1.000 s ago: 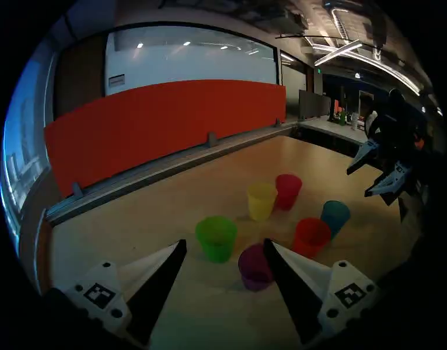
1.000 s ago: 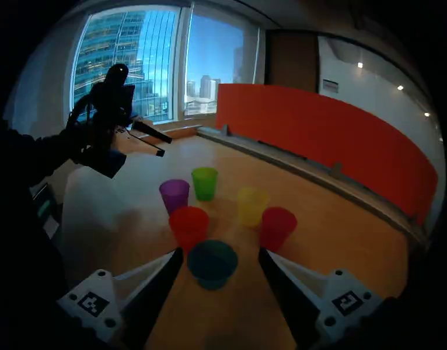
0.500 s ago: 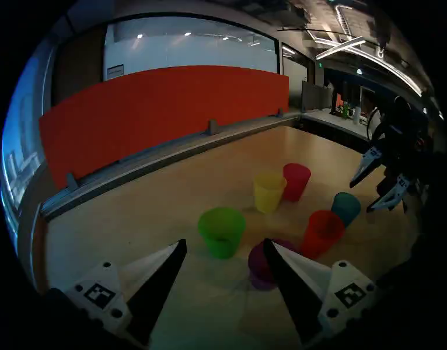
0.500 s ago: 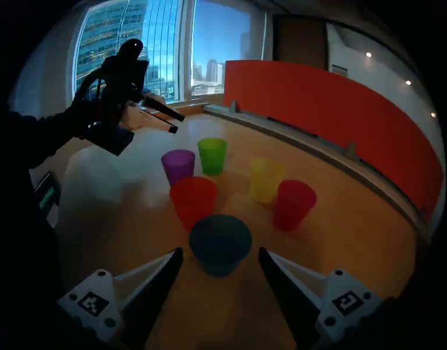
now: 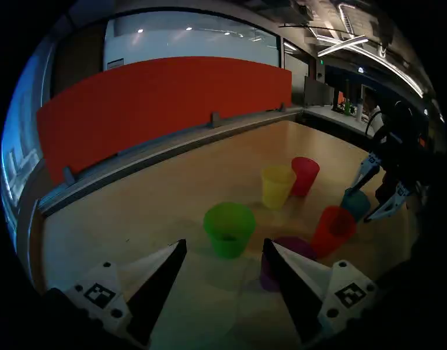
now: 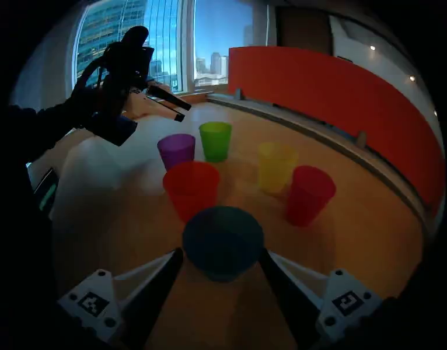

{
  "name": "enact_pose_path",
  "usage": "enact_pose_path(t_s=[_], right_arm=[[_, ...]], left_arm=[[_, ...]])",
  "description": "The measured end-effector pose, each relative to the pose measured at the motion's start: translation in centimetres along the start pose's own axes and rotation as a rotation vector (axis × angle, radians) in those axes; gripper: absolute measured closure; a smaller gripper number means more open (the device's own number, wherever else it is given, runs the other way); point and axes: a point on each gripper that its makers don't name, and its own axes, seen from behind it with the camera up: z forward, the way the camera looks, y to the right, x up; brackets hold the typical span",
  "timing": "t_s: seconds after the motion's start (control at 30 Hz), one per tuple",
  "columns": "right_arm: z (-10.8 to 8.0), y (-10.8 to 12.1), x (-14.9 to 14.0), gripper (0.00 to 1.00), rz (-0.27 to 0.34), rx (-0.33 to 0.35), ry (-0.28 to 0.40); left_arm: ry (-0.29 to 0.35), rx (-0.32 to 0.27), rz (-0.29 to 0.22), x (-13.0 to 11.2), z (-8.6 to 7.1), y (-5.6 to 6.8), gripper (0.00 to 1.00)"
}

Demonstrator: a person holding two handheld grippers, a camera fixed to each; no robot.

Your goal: Pour water

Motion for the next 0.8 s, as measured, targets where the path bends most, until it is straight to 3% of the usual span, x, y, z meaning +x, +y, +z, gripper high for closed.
enact_pose_path(t_s=[0.3, 0.4, 0.8], right_arm=[[1.8, 0.1, 0.6, 0.01, 0.009, 0.02, 0.01], [2.0, 0.0, 0.6, 0.08, 0.007, 0.029, 0.008], [1.6, -0.4, 0.4, 0.09, -0.044, 0.041, -0.005]], left_arm=[[-0.011, -0.01, 0.005, -0.3, 1.1, -0.4, 0.02], [-0.014, -0.018, 0.007, -0.4, 1.3, -0.4, 0.02], [-0.042, -0.044, 0.02, -1.0, 2.6, 0.2, 0.02]])
